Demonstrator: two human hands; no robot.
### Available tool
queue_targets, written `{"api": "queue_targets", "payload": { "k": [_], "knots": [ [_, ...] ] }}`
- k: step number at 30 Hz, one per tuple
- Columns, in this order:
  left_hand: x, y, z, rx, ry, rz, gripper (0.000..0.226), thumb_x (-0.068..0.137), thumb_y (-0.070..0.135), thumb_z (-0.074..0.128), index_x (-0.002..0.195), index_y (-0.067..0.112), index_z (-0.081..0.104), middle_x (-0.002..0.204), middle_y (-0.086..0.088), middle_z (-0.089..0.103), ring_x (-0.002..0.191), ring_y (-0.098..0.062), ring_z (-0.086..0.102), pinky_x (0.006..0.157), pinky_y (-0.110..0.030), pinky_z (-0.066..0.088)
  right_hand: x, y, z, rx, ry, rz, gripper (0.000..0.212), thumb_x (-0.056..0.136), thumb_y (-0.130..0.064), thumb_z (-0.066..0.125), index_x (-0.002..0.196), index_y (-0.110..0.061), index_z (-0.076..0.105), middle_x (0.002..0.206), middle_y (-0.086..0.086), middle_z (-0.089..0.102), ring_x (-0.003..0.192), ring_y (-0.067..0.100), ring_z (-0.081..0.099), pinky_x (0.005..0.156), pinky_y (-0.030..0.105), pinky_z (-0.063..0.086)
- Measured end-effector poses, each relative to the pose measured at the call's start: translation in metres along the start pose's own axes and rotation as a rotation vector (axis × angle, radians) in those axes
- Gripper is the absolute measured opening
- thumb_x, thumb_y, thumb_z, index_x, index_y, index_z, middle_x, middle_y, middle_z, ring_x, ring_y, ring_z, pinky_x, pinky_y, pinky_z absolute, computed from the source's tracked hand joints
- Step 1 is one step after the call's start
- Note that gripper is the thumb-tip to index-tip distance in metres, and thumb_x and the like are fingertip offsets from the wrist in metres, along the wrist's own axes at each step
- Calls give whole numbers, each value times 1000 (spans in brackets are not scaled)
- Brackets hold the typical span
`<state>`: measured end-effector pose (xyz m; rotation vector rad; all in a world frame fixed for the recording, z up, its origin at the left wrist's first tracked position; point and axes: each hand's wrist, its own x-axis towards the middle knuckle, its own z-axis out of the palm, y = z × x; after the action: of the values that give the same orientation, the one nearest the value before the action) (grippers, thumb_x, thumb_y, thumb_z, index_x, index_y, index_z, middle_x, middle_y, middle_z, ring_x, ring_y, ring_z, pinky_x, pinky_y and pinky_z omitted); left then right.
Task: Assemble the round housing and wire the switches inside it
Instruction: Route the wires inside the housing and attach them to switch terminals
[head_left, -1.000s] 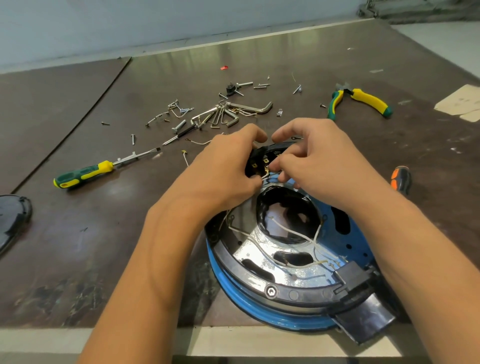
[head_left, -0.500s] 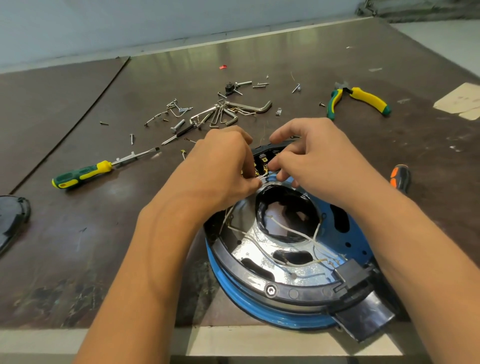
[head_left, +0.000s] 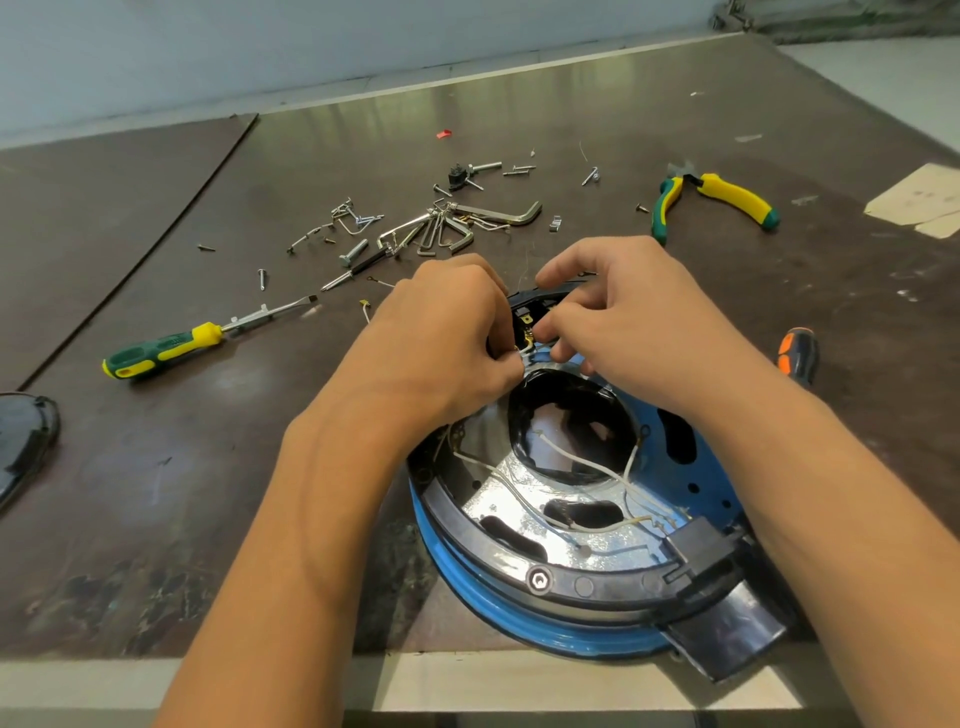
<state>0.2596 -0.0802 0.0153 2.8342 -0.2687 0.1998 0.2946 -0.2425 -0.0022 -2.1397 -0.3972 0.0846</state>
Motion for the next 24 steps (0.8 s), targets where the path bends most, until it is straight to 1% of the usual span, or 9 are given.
{"api": "queue_targets", "payload": {
  "k": [2,5,7,10,13,16,21,24],
  "knots": [
    [0,0,0,-10,-4,-2,8,76,28,75,71,23,71,108,5,61,93,-20,61,83,-41,52,0,0,0,1,-2,2,28,87,-10,56,107,-29,61,77,2,76,78,15,72,76,44,61],
    [-1,1,-5,5,-52,-20,22,73,30,82,63,25,64,109,4,57,93,-18,59,83,-41,51,-1,-1,0,5,0,8,28,87,-11,56,107,-29,62,78,2,76,79,15,72,77,44,61],
    [-3,-1,-11,27,-82,-48,26,70,34,86,59,23,65,111,3,55,96,-17,57,82,-38,51,-1,-1,0,6,-3,12,27,88,-11,56,108,-29,62,80,2,75,81,15,72,78,44,60],
    [-7,-3,-18,69,-111,-70,24,68,38,87,62,22,71,120,4,52,99,-12,55,77,-31,47,-1,-1,0,11,-11,17,28,89,-12,56,110,-29,62,82,1,75,83,15,71,80,44,60],
    [-10,0,-20,95,-184,-86,22,71,39,85,66,21,74,121,0,57,100,-17,59,80,-35,52,-1,-1,0,8,-10,21,29,89,-11,56,111,-28,63,83,1,75,83,14,71,81,43,60],
    [-12,2,-17,113,-209,-89,20,75,37,81,70,18,74,118,-3,60,100,-19,59,79,-36,53,-1,-2,-1,7,-9,22,28,89,-11,56,110,-29,62,83,0,75,83,13,71,82,42,60],
    [-12,-3,-17,49,-192,-123,17,75,34,79,66,20,73,112,0,59,88,-13,59,65,-26,48,-1,-3,-1,-3,-11,24,25,89,-11,57,106,-30,61,81,0,75,81,13,71,80,43,60],
    [-13,-6,-18,-11,-161,-133,18,75,33,76,64,19,72,105,0,62,83,-11,59,67,-31,53,-1,-3,0,-3,-8,31,26,89,-11,57,107,-29,62,79,-1,76,78,11,71,79,43,61]
  ]
}}
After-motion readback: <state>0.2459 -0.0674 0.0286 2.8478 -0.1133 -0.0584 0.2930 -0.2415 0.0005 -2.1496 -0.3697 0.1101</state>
